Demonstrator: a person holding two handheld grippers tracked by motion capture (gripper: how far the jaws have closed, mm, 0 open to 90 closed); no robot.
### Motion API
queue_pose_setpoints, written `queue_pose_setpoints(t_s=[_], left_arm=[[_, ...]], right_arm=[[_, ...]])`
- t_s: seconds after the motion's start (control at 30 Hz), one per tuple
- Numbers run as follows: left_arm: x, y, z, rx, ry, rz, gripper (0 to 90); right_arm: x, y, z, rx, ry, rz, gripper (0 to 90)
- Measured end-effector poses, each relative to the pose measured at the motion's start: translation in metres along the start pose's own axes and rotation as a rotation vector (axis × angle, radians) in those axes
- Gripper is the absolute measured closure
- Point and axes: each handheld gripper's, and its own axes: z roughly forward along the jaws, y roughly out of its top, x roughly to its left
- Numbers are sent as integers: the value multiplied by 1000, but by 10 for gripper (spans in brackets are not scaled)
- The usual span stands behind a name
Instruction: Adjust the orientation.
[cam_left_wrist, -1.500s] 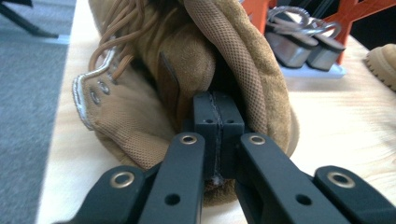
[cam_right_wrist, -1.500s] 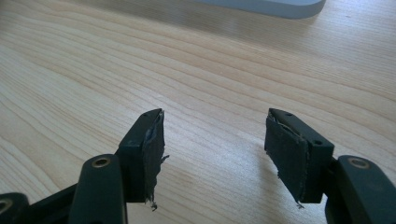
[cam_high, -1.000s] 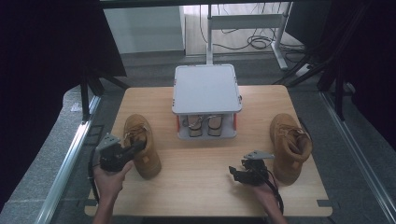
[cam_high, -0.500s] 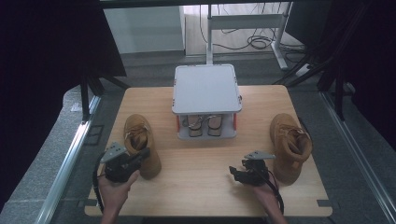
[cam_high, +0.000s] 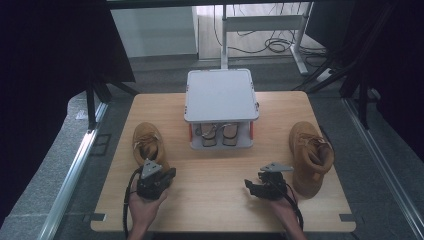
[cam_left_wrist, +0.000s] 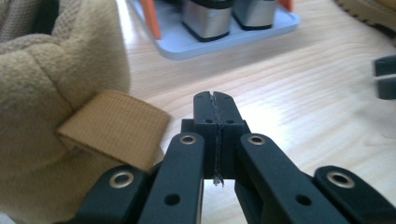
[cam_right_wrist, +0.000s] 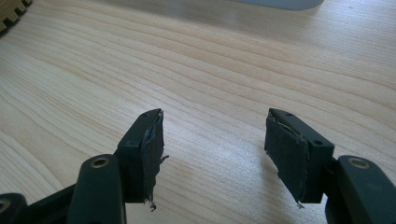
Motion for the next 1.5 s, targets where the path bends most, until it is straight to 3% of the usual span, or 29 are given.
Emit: queue_pose_setpoints(t_s=[0.33,0.8,1.27,1.5], left_arm=[[10,-4,9,4,51,-12,898],[15,-7,5,4,36,-23,900],[34,-22,-22,9,29,-56,900],[49,-30,-37,5,26,-99,900]], right_arm=[[-2,-2,0,2,-5,7,377],[2,-1,0,5,1,-2,376],[1,-3,1,11,-4,-4,376],[0,-3,0,9,-6,-1,376]])
